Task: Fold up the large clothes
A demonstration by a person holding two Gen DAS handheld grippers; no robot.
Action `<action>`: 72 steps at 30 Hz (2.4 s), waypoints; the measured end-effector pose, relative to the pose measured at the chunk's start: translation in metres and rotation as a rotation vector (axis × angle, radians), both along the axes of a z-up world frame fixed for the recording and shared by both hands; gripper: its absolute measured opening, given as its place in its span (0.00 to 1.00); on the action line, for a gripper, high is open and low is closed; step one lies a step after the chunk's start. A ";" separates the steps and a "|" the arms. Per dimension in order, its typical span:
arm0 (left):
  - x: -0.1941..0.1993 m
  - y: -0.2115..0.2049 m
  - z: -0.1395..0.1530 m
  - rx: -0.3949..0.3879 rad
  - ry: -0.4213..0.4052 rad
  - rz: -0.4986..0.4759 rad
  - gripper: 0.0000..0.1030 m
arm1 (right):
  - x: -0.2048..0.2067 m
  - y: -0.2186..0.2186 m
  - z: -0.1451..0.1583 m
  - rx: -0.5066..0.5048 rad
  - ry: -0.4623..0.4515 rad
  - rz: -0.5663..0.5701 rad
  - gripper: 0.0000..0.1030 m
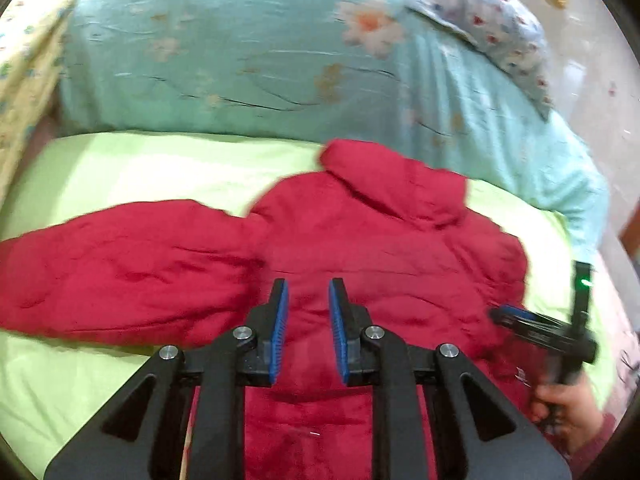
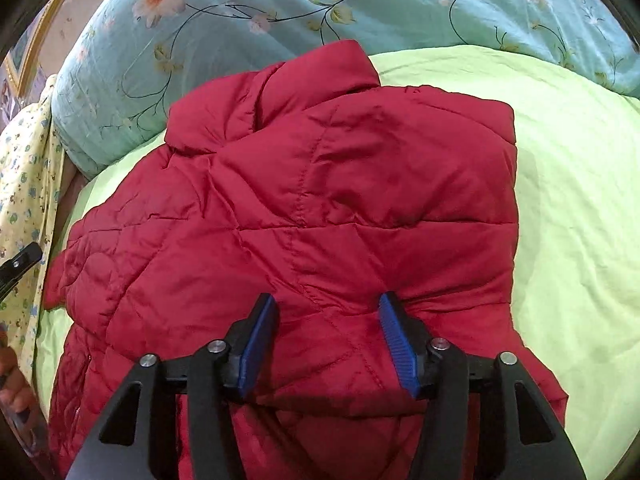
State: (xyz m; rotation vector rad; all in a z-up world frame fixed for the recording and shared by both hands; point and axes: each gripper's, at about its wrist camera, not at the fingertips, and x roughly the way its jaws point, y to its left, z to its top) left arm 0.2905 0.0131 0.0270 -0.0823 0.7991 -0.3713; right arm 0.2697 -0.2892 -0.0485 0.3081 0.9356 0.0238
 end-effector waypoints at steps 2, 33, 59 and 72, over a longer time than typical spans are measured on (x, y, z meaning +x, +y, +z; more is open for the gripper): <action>0.005 -0.013 -0.011 0.008 0.024 -0.043 0.17 | 0.000 0.001 -0.002 -0.020 -0.001 0.003 0.57; 0.045 0.001 -0.084 -0.112 0.243 -0.040 0.17 | 0.024 0.050 -0.013 -0.180 0.044 0.077 0.60; 0.002 0.176 -0.080 -0.390 0.240 0.352 0.56 | -0.091 0.071 0.046 0.045 -0.053 0.121 0.65; 0.022 0.302 -0.120 -0.458 0.230 0.690 0.56 | -0.110 0.081 0.050 0.041 -0.050 0.140 0.65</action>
